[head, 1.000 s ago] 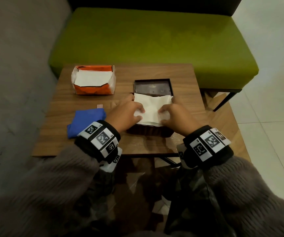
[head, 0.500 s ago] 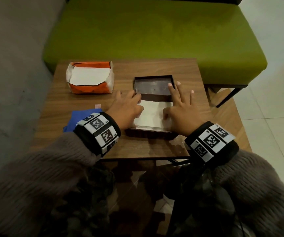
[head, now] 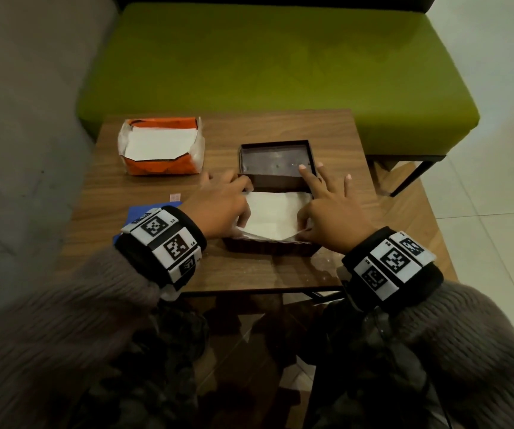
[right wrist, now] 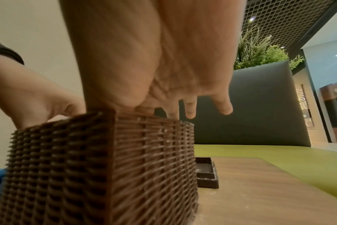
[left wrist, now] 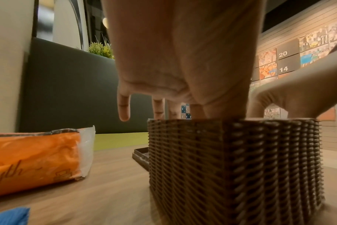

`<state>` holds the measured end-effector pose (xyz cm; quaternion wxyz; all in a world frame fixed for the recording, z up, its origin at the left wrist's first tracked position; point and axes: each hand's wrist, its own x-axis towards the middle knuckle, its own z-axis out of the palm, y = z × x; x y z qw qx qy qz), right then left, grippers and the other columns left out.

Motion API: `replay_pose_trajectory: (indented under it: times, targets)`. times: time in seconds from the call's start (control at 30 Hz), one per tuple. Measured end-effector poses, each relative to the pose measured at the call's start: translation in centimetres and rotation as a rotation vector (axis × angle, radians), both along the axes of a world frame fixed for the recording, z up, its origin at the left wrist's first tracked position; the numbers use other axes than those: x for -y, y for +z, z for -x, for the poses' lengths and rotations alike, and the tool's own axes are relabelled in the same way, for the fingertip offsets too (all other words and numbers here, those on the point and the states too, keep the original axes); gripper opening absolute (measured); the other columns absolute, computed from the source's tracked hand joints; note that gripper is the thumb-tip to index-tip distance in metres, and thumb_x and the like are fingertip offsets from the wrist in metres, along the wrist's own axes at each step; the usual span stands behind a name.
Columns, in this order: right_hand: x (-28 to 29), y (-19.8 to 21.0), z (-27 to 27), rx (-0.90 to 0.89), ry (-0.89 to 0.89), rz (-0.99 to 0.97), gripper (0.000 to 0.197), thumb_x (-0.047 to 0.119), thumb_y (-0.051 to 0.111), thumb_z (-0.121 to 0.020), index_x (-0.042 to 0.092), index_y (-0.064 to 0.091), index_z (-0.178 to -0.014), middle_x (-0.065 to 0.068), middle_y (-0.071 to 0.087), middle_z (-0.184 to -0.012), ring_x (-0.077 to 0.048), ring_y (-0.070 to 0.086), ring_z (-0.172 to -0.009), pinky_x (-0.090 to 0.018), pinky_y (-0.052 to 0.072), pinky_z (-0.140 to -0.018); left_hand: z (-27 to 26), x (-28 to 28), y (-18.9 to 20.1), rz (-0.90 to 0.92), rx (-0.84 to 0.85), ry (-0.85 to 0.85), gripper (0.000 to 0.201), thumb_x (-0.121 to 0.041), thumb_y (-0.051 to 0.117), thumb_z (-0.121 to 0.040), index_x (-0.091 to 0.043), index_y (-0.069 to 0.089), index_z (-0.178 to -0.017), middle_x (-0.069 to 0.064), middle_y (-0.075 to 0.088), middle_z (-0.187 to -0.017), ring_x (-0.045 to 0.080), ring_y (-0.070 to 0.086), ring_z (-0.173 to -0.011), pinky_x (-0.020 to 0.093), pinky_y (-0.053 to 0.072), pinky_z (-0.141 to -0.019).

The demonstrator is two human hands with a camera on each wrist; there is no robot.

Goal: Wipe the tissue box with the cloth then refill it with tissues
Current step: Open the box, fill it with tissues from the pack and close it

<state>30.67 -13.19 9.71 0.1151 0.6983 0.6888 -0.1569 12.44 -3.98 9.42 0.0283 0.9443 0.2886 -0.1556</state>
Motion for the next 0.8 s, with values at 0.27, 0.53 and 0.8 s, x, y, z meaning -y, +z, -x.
replay_pose_trajectory:
  times: [0.27, 0.53, 0.8]
  targets:
    - [1.9, 1.1, 2.2, -0.146, -0.012, -0.105, 0.065, 0.063, 0.044, -0.091, 0.028, 0.040, -0.146, -0.001, 0.003, -0.165, -0.023, -0.005, -0.151, -0.056, -0.003, -0.119, 3.5, -4.3, 1.9, 0.039, 0.579, 0.402, 0.018, -0.029, 0.057, -0.087, -0.023, 0.067, -0.101, 0.002, 0.055, -0.109, 0.023, 0.046, -0.107, 0.040, 0.038, -0.090]
    - [2.6, -1.3, 4.8, -0.167, 0.004, 0.081, 0.059, 0.070, 0.033, -0.092, 0.042, 0.037, -0.143, 0.005, 0.027, -0.159, -0.014, 0.028, -0.145, -0.045, 0.010, -0.119, 9.6, -14.9, -1.7, 0.047, 0.299, 0.554, 0.028, -0.014, 0.065, -0.085, -0.012, 0.064, -0.113, 0.011, 0.061, -0.122, 0.027, 0.053, -0.114, 0.036, 0.035, -0.101]
    - [2.0, -2.0, 4.9, -0.133, -0.013, 0.068, 0.093, 0.070, -0.009, -0.065, 0.046, 0.044, -0.137, 0.010, 0.034, -0.155, -0.011, 0.036, -0.140, -0.040, 0.031, -0.110, 7.7, -16.7, -2.8, 0.053, -0.047, 0.411, 0.064, -0.020, 0.070, -0.080, -0.015, 0.039, -0.135, 0.011, 0.050, -0.134, 0.029, 0.048, -0.122, 0.036, 0.039, -0.098]
